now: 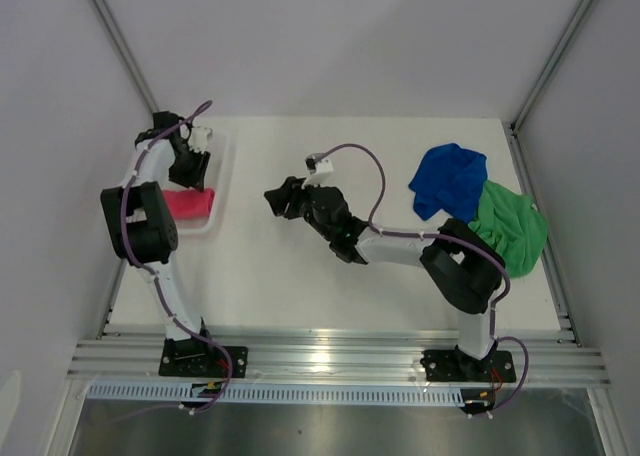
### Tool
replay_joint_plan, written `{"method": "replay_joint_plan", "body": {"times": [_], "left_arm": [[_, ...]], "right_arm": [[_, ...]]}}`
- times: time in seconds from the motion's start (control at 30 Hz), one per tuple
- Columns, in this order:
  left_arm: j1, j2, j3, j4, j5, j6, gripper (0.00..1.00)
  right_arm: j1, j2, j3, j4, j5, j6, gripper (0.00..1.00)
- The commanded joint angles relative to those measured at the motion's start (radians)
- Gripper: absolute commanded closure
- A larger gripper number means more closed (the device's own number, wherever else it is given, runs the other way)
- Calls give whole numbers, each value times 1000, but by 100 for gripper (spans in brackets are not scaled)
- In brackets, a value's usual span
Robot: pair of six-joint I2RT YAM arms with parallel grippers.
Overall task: Roll the towels
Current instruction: Place the rolled towel into the container
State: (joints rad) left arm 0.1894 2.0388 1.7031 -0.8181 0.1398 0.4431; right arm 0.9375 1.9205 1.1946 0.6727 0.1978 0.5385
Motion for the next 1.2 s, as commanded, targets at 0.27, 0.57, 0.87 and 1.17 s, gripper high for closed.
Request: {"method": "replay_joint_plan", "body": {"times": [0.27,0.57,0.87,1.17], "left_arm": [[-33,2,-14,33,-71,16,53],[-28,-63,-118,59,-86,22,53],[-25,-132,-94,68,-77,3,52],[-24,-251,-106,207,-230,-18,45]], "right_arm": [[-25,-101,-116,90,46,1,49],[-29,-103,-122,84,51,6,48],[-40,-123,-136,84,43,-2,47],[-62,-181,-162,53,57,-35,46]]}}
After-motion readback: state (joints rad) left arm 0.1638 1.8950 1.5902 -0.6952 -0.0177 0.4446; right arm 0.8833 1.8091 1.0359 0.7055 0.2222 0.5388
